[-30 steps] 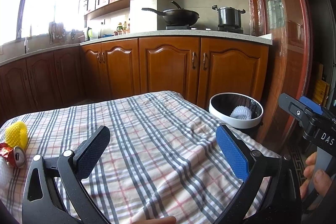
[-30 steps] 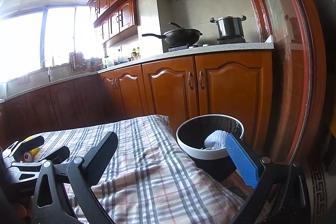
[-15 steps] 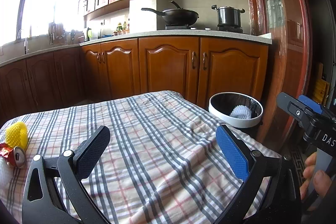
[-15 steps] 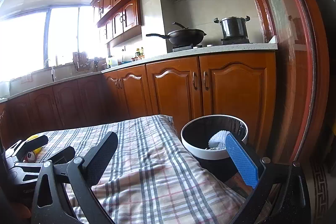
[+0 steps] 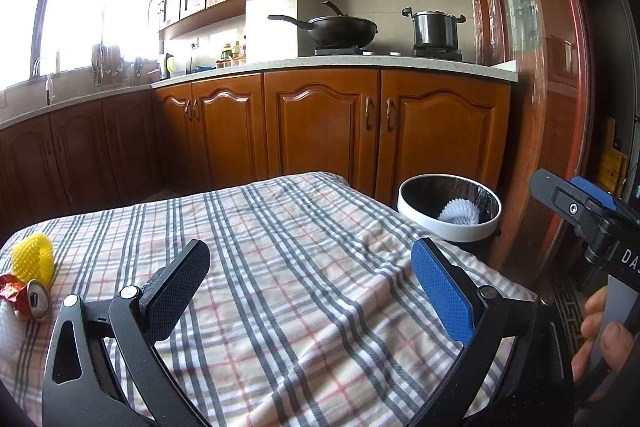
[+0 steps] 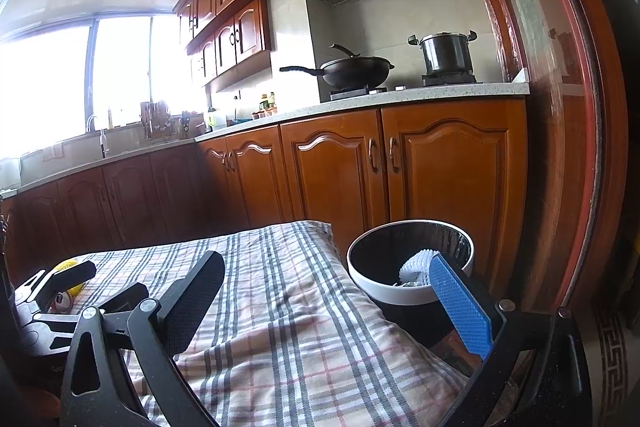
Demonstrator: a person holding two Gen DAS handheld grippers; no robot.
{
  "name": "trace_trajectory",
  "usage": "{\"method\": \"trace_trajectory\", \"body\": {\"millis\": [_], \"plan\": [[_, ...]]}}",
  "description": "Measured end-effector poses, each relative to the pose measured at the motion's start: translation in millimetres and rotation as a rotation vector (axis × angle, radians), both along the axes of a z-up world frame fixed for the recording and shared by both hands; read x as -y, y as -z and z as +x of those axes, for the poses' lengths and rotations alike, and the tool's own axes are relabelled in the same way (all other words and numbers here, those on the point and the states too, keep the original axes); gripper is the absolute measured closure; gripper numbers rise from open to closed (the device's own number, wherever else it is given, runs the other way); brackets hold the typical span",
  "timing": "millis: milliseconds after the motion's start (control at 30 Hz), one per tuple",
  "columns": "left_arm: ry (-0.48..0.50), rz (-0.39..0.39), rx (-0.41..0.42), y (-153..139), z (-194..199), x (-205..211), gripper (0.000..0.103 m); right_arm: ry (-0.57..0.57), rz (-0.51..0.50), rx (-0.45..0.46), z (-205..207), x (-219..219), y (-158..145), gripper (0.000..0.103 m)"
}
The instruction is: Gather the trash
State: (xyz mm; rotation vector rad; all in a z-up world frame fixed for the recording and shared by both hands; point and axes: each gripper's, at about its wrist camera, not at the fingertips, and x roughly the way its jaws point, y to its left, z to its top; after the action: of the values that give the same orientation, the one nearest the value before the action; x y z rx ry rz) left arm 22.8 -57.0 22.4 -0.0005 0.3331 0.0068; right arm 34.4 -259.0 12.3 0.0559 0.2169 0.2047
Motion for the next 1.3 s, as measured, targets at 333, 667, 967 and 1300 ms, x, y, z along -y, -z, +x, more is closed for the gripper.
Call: {"method": "trace_trajectory", "body": {"millis": [333,667,967,1300], "plan": [[0.001,0.004,-0.01,1.3,3.5,0.1,0.0,-0.004,0.002,0.001,-1.9,-1.7,0.0,0.0],[0.004,0.006,-0.019,4.6,5.8,0.5,0.0,-0.005,0.008,-0.003,-2.0,-1.8,0.3,0.0],[0.004,0.005,-0.019,4.9,6.1,1.2,0.0,-0.006,0.01,-0.005,-1.3,-1.6,0.6,0.0],[0.009,0.004,-0.027,6.0,9.2,1.0,0.0,-0.009,0.016,-0.009,0.7,0.0,2.3,0.0]]}}
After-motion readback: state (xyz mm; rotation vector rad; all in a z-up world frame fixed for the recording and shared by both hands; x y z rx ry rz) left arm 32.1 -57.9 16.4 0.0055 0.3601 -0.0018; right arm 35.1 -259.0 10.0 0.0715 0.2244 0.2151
